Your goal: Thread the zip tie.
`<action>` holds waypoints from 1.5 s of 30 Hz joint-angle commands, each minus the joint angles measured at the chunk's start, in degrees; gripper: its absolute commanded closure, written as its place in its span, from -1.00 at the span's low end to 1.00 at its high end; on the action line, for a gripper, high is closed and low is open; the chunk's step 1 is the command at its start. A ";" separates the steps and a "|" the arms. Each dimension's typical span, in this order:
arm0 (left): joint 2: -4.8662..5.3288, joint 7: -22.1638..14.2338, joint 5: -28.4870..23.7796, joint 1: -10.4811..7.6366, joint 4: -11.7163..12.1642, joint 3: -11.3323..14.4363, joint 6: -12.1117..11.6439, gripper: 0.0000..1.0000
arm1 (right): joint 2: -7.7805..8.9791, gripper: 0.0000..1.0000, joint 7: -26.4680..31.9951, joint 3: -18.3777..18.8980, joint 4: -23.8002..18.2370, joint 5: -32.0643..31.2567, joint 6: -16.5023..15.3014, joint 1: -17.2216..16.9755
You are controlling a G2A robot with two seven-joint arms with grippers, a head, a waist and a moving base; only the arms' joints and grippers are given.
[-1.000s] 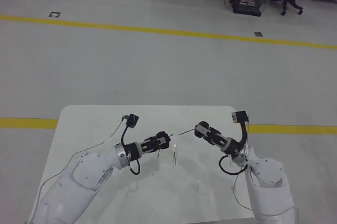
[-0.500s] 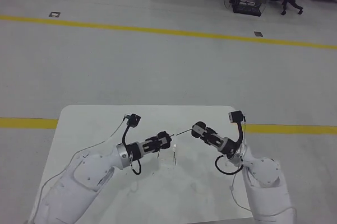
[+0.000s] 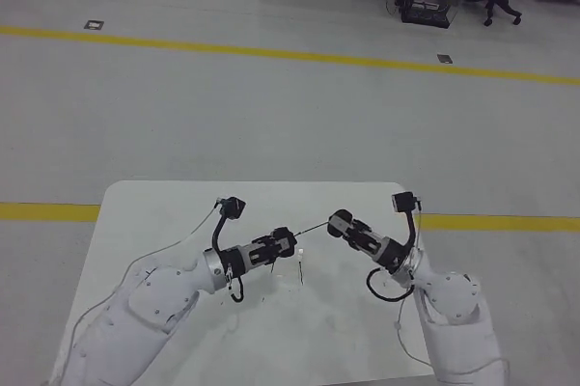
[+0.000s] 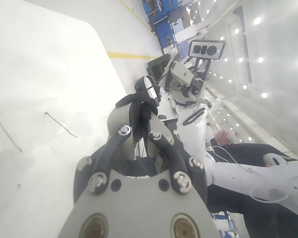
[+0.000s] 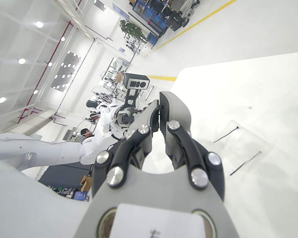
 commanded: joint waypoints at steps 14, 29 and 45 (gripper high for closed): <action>0.68 0.14 -0.38 -0.06 -0.43 0.48 0.04 1.00 | 0.77 1.00 -1.15 -0.76 -0.52 -1.56 -0.05 -0.23; 1.23 0.54 -1.46 -0.44 -0.78 0.87 -0.18 1.00 | 1.64 1.00 -0.72 -1.82 -2.08 -3.24 -0.05 -0.25; 1.79 0.98 -1.96 -0.99 0.23 1.16 0.09 1.00 | 2.56 1.00 -2.07 -0.96 -2.73 -1.94 -0.05 -0.38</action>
